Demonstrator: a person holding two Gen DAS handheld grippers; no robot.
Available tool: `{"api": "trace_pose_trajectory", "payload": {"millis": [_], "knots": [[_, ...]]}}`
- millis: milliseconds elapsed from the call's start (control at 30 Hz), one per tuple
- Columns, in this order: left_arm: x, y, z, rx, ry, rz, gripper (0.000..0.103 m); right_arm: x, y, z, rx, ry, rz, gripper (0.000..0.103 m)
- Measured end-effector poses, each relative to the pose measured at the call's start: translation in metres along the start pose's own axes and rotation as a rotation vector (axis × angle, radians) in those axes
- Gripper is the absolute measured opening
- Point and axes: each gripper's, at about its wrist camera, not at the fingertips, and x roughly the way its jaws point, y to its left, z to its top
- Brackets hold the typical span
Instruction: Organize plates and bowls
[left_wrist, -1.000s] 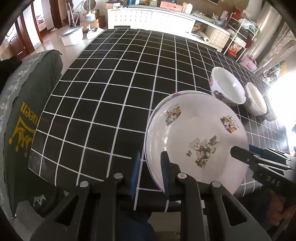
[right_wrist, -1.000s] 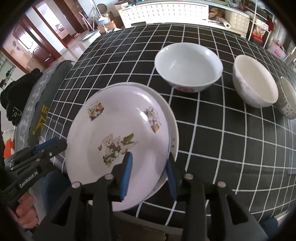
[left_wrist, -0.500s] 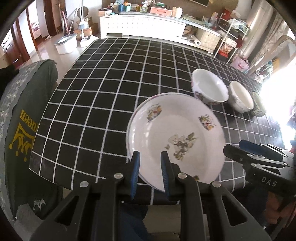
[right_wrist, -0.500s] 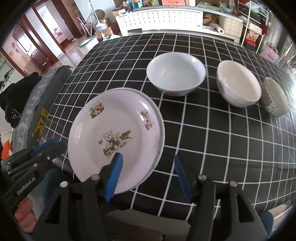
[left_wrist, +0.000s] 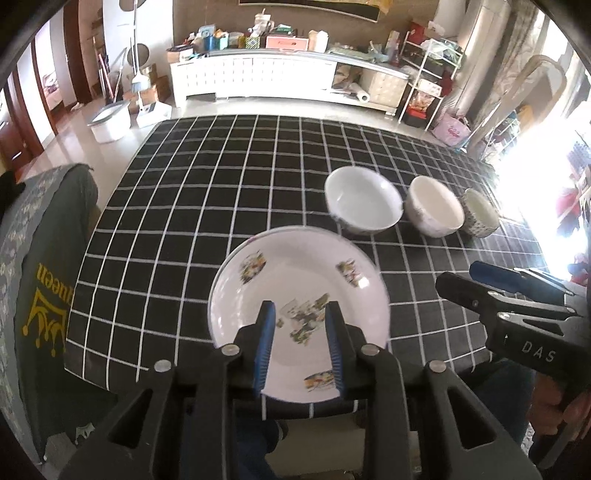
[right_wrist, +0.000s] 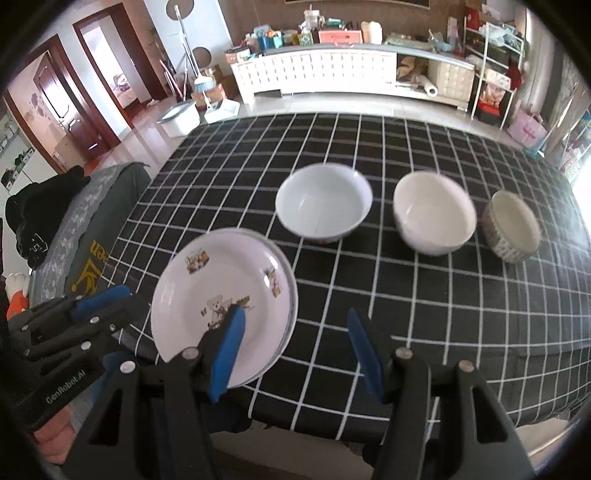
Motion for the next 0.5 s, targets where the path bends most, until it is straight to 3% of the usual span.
{"api": "trace_pose_trajectory", "payload": {"millis": [500], "knots": [[-0.003, -0.037, 0.055, 0.051, -0.014, 0.0, 0.035, -0.013, -0.039, 0.046, 0.013, -0.029, -0.006, 0.063]]}}
